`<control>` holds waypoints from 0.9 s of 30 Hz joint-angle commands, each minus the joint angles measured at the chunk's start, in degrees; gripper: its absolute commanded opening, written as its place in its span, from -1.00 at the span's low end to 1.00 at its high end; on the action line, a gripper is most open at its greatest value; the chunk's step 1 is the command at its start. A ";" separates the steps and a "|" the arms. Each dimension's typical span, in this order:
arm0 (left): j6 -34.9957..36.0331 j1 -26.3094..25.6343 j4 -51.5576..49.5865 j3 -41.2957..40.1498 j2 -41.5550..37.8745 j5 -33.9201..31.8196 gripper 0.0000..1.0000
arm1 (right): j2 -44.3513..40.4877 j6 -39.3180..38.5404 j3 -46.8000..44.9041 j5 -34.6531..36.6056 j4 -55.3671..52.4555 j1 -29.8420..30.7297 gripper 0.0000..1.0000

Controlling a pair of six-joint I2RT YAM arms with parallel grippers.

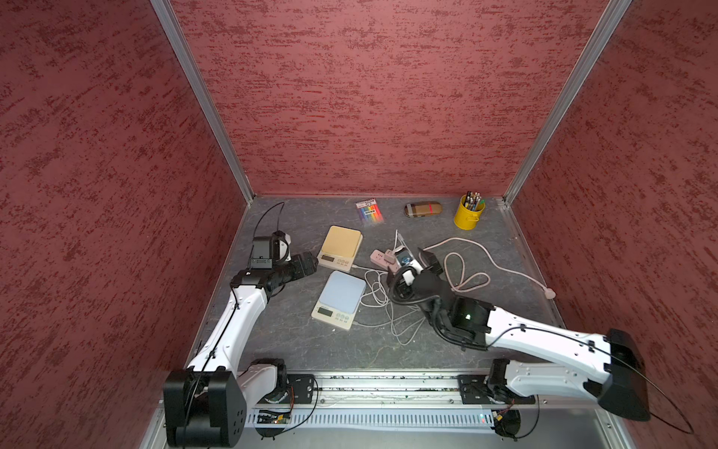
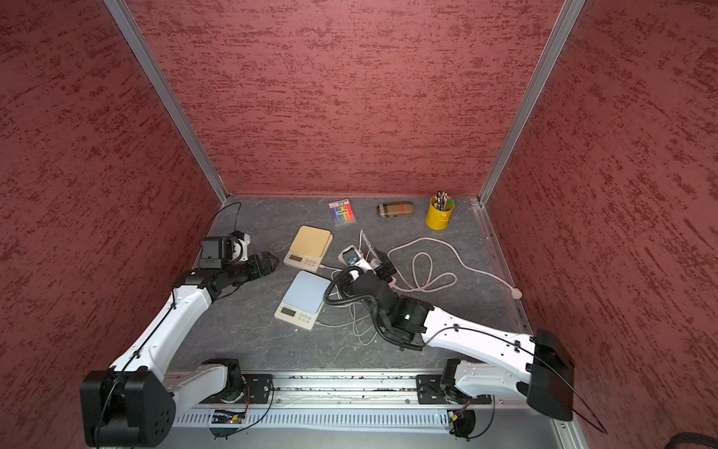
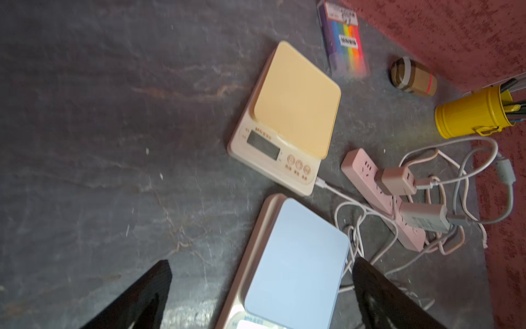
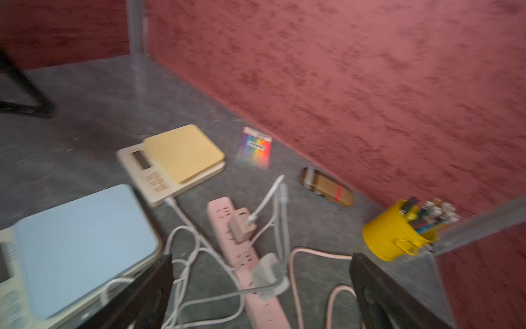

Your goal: Charge the electronic scale

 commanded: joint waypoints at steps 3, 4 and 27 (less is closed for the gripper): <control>8.02 0.37 14.29 -1.81 2.92 -5.08 0.99 | -10.73 -1.57 -11.82 7.71 20.53 -14.95 0.98; 8.42 0.33 17.53 -4.17 2.69 -7.39 1.00 | -12.63 -0.45 -15.22 6.11 23.30 -18.69 0.98; 16.27 4.25 84.77 -29.91 20.07 -1.50 0.99 | 22.97 5.80 -37.58 -21.54 84.38 -49.81 0.98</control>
